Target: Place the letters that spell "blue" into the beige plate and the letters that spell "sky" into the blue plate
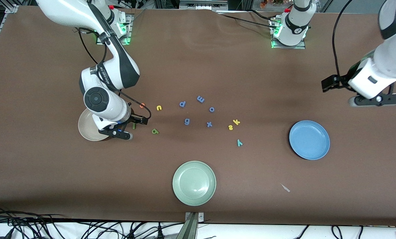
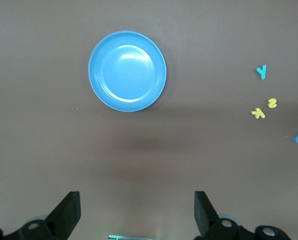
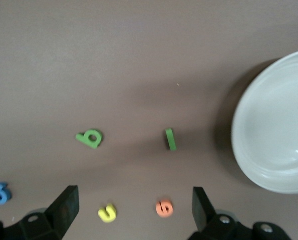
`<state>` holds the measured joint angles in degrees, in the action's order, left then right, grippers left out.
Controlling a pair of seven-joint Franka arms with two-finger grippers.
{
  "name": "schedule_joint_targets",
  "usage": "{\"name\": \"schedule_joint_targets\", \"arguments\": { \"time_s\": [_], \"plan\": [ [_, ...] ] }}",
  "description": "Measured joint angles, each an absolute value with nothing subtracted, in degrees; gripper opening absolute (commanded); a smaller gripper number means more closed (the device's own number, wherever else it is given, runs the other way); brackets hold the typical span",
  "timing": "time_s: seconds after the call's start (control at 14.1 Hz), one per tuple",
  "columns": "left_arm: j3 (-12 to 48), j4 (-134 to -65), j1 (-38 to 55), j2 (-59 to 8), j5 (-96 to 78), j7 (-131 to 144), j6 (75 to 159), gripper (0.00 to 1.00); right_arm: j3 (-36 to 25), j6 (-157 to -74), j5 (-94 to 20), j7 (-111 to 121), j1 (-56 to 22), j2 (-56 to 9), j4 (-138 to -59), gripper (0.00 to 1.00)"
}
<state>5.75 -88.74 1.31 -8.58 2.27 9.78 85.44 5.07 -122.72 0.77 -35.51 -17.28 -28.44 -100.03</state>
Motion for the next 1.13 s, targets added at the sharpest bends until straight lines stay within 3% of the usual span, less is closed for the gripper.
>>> {"name": "schedule_joint_targets", "arguments": {
  "time_s": [0.28, 0.64, 0.99, 1.13],
  "plan": [
    [5.9, -89.2, 1.5, -15.4, 2.3, 9.6, 86.8, 1.00, 4.4, -131.6, 0.8, -35.5, -17.1, -29.3, -107.4, 1.00],
    [6.7, -89.9, 5.2, -21.6, -0.7, 11.4, 97.0, 1.00, 3.7, -132.8, 0.8, -33.4, -15.4, -30.5, -108.4, 1.00],
    [6.9, -90.5, 9.6, -22.7, -0.7, 17.6, 100.5, 1.00, 3.7, -134.3, 0.8, -32.7, -15.0, -32.8, -108.5, 0.99],
    [7.0, -93.3, 10.1, -23.2, -0.7, 17.6, 107.5, 1.00, 3.7, -134.3, 0.8, -32.6, -15.0, -33.3, -108.5, 0.86]
  ]
}}
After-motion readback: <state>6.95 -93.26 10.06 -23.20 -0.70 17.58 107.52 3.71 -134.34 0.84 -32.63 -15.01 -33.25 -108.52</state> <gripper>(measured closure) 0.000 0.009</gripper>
